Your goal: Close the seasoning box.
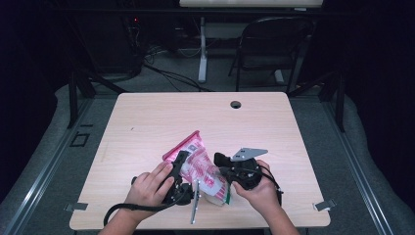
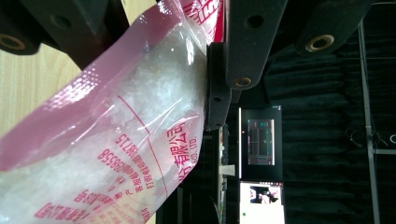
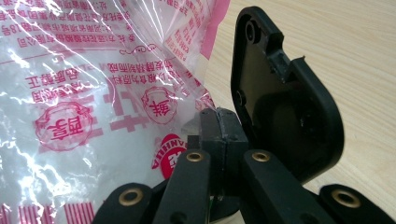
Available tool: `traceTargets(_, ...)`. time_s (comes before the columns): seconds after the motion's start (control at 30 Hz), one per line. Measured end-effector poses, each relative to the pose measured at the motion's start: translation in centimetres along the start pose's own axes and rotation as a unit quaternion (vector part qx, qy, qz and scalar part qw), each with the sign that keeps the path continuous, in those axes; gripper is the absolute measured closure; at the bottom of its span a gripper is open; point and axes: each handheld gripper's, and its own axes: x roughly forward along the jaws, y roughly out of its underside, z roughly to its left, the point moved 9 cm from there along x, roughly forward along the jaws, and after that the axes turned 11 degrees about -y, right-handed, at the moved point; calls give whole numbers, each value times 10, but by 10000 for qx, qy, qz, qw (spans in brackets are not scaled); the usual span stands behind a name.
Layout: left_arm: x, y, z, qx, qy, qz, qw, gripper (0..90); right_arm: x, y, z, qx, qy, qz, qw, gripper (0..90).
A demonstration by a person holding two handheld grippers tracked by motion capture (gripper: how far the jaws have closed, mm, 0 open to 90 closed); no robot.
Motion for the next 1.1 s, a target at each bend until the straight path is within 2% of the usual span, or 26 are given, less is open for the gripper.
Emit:
traceTargets(0.3,0,0,1,7,34,19,10000,700,0,0,0,-1,-17,5,10000,900)
traceTargets(0.4,0,-2,2,22,-22,-23,10000,700,0,0,0,-1,-4,-2,10000,900)
traceTargets(0.5,0,-2,1,6,30,15,10000,700,0,0,0,-4,-5,9,10000,900)
traceTargets(0.67,0,-3,3,67,-6,-9,10000,700,0,1,0,-18,-4,38,10000,900)
traceTargets(1.1,0,-5,2,21,-13,-34,10000,700,0,1,-1,-3,-2,31,10000,900)
